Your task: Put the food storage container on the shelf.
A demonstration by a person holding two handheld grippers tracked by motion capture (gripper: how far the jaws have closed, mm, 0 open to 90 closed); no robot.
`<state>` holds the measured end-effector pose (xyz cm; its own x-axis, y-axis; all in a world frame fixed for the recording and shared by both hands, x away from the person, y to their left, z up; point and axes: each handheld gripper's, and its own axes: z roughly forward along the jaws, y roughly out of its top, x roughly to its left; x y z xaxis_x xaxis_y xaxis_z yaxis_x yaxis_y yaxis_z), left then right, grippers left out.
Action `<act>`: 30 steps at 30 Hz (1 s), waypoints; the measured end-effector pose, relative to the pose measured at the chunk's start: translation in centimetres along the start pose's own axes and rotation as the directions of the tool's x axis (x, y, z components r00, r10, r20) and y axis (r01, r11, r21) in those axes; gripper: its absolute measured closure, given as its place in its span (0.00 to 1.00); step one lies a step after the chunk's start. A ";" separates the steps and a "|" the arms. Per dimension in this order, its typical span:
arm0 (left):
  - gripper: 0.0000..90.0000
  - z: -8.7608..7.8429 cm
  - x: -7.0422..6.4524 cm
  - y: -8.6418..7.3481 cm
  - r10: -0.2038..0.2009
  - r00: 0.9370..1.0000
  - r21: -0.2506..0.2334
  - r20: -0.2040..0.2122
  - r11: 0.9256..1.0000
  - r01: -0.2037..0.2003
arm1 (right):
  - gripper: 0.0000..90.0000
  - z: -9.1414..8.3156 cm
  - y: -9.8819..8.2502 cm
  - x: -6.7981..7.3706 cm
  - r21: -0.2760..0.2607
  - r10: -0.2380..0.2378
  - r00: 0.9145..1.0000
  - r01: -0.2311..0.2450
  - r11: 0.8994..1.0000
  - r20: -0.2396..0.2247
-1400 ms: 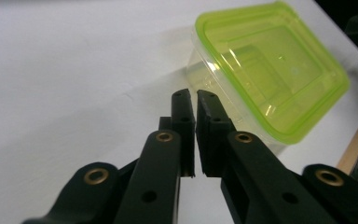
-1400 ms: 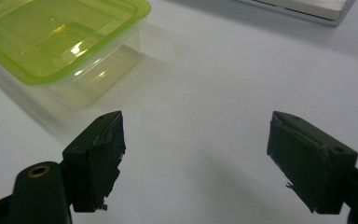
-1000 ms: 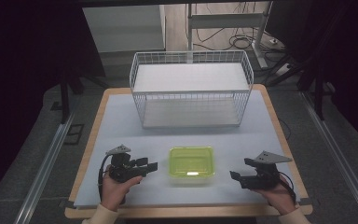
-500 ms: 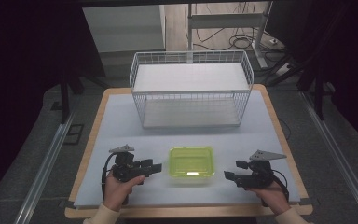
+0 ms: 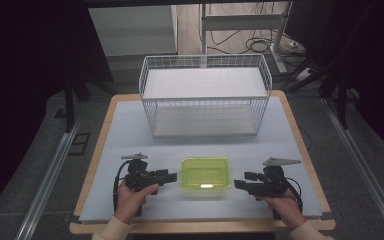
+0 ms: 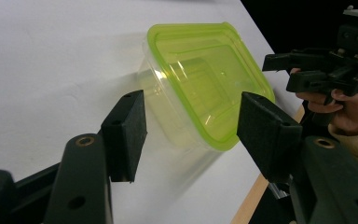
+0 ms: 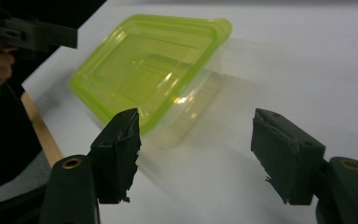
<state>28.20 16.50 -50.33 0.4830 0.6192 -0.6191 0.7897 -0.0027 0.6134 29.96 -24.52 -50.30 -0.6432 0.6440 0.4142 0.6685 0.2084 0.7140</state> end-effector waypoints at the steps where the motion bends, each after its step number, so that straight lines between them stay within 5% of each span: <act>1: 0.47 0.1 0.0 0.1 -0.007 1.000 0.001 0.008 1.000 0.007 | 0.37 0.2 0.1 0.0 -0.003 0.009 1.000 -0.009 1.000 -0.011; 15: 0.49 1.7 0.6 0.5 -0.043 0.998 0.039 0.037 0.998 0.041 | 0.42 2.2 1.5 0.4 0.009 0.071 0.996 -0.070 0.997 -0.060; 22: 0.49 2.6 0.7 0.5 -0.071 0.996 0.059 0.050 0.996 0.068 | 0.47 2.8 1.8 -0.4 0.024 0.119 0.992 -0.118 0.993 -0.043; 30: 0.57 3.7 1.0 0.6 -0.094 0.993 0.074 0.069 0.993 0.089 | 0.55 3.6 2.1 -1.1 0.044 0.172 0.982 -0.168 0.985 -0.078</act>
<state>30.55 14.26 -52.39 0.4318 0.5612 -0.7061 0.8554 -0.0063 0.5180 33.41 -22.09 -51.29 -0.5460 0.6112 0.5730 0.7832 0.1294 0.6082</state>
